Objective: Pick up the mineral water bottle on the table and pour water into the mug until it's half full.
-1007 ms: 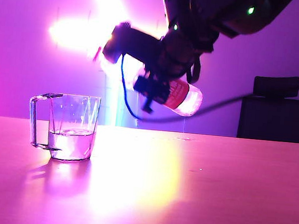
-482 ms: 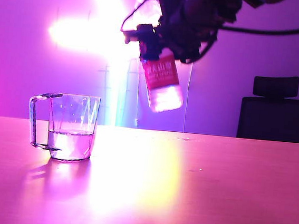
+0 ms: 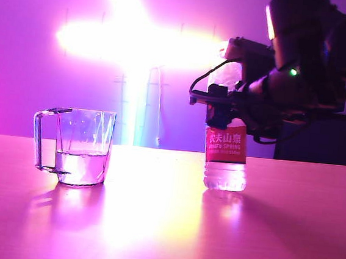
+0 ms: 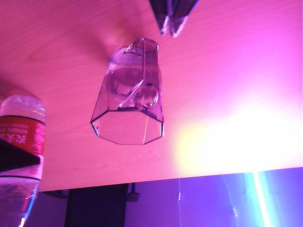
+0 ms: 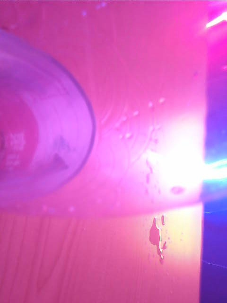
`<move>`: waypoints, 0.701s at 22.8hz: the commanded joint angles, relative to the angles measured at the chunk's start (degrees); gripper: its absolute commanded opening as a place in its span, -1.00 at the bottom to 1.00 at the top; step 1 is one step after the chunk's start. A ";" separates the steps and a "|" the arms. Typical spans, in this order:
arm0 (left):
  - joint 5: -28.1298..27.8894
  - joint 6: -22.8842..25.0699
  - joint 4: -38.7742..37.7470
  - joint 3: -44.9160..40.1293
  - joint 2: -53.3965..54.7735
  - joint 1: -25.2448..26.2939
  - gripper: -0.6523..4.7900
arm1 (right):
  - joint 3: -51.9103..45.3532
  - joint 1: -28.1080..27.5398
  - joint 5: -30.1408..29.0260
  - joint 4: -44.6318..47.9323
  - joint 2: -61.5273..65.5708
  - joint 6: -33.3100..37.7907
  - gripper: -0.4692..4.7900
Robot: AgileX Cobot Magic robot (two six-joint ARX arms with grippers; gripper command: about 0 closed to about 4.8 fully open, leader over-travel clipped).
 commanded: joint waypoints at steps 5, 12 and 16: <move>0.20 -0.15 0.74 0.22 0.11 -0.07 -0.77 | -4.39 0.04 0.00 7.67 -0.55 0.26 0.05; 0.20 -0.15 0.74 0.22 0.11 -0.04 -0.77 | -8.52 0.02 1.18 13.33 -0.55 -0.74 0.05; 0.20 -0.15 0.74 0.22 0.11 -0.04 -0.77 | -9.46 0.02 2.05 13.25 -0.55 -3.08 0.19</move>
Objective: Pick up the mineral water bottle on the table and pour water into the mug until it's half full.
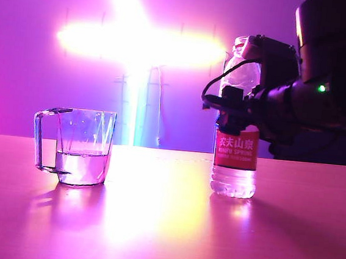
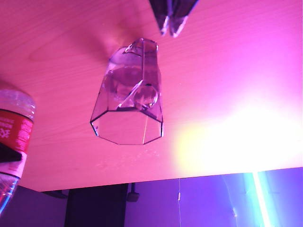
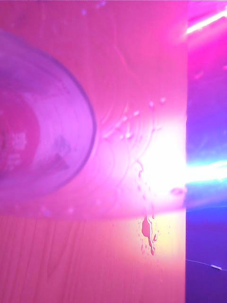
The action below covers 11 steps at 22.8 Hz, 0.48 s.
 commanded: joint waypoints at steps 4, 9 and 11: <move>0.20 -0.15 0.76 0.24 0.11 -0.04 -0.77 | -1.01 0.02 1.18 -0.22 -0.26 -1.95 0.45; 0.20 -0.15 0.74 0.24 0.11 -0.04 -0.77 | -4.24 0.07 0.83 2.40 -0.61 -1.88 0.86; 0.20 -0.15 0.74 0.24 0.11 -0.04 -0.77 | -5.73 0.09 -0.59 2.60 -1.64 -1.88 0.86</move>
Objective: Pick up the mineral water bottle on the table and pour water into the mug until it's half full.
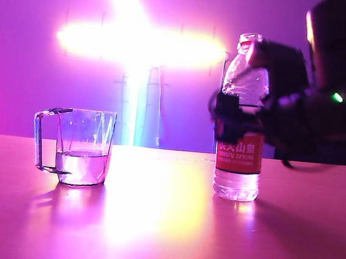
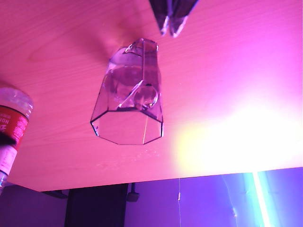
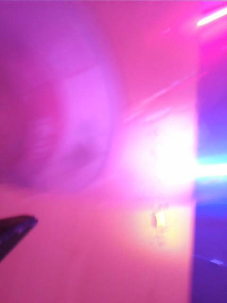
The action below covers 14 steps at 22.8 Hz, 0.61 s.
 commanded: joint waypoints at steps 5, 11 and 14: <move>0.20 -0.15 0.74 0.24 0.11 -0.07 -0.77 | -5.27 0.11 -1.64 1.27 -6.03 -0.20 0.97; 0.22 -0.15 0.74 0.24 0.11 0.24 -0.77 | -10.47 0.57 -2.56 0.87 -16.02 -0.17 0.98; 0.22 -0.15 0.74 0.24 0.11 2.51 -0.77 | -12.35 0.66 -2.67 0.11 -20.61 -0.02 0.98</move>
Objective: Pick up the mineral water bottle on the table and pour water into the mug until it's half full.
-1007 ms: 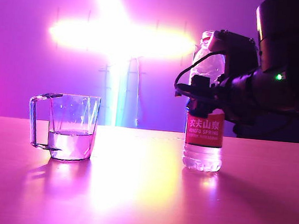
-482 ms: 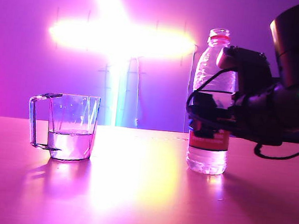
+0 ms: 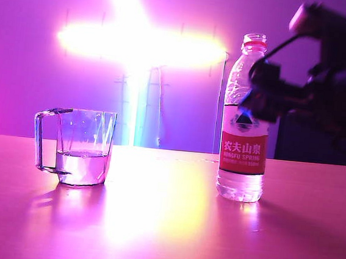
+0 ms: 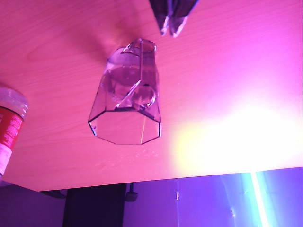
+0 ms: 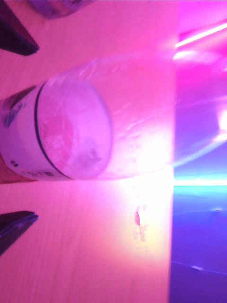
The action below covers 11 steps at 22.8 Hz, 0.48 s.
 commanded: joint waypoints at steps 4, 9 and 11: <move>0.22 -0.15 0.76 0.22 0.09 9.29 -0.77 | -2.01 1.64 0.11 -7.32 -12.24 0.04 0.99; 0.15 -0.15 0.76 0.22 0.09 18.38 -0.77 | -2.01 5.64 1.31 -17.66 -25.49 0.04 0.99; 0.15 -0.15 0.76 0.22 0.09 19.52 -0.77 | -2.01 7.26 1.36 -20.68 -29.92 0.02 0.91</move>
